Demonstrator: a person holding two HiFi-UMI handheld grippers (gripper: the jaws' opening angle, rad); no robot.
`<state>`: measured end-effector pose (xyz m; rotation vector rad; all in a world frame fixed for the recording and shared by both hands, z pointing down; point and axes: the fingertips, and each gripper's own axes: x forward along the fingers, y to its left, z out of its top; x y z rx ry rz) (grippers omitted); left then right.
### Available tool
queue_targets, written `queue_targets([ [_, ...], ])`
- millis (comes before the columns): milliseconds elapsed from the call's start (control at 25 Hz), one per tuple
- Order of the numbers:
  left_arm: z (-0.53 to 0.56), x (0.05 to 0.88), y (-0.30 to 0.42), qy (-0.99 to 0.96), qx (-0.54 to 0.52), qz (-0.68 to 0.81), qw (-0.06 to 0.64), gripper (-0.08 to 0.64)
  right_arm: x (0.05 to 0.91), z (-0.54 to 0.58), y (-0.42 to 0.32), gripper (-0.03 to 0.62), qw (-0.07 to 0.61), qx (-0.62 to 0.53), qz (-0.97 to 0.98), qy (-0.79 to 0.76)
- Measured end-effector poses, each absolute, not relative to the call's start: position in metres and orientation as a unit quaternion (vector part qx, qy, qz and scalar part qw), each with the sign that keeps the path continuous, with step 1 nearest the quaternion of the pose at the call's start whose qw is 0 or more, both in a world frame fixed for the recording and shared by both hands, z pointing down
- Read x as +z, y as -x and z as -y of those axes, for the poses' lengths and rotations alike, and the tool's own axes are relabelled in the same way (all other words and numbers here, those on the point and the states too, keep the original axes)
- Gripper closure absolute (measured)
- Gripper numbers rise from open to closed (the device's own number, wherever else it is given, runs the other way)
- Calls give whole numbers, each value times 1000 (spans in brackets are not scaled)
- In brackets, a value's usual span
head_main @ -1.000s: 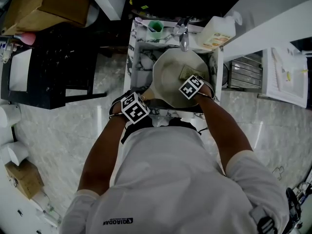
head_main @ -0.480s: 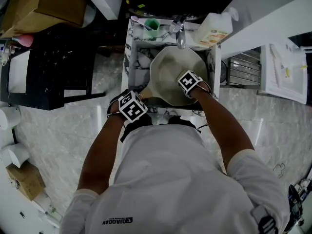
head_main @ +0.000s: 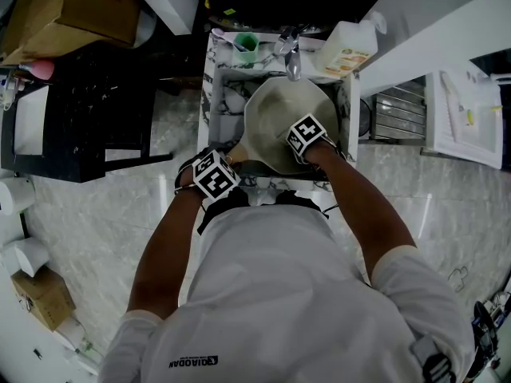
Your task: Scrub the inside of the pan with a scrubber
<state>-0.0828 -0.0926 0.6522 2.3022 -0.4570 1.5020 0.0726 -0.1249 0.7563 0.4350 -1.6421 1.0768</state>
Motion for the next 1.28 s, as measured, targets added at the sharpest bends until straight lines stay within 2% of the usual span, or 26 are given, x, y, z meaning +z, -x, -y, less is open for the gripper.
queue_targets([
  [200,92,652,83,-813,531,160,177,368,750,109,-47,529,505,490,697,-135],
  [720,91,651,82,-813,530,159,180,368,741,106,-41,529,498,492,704,-119],
  [840,89,649,83,-811,529,164,187,368,712,116,-42,529,449,497,731,-131],
  [1040,84,632,95,-798,545,180,184,367,642,132,-60,529,373,439,802,-157],
  [1160,82,608,100,-798,530,214,188,368,599,135,-74,529,296,416,837,-195],
  [1280,87,574,90,-813,471,285,189,373,561,135,-91,529,207,410,855,-241],
])
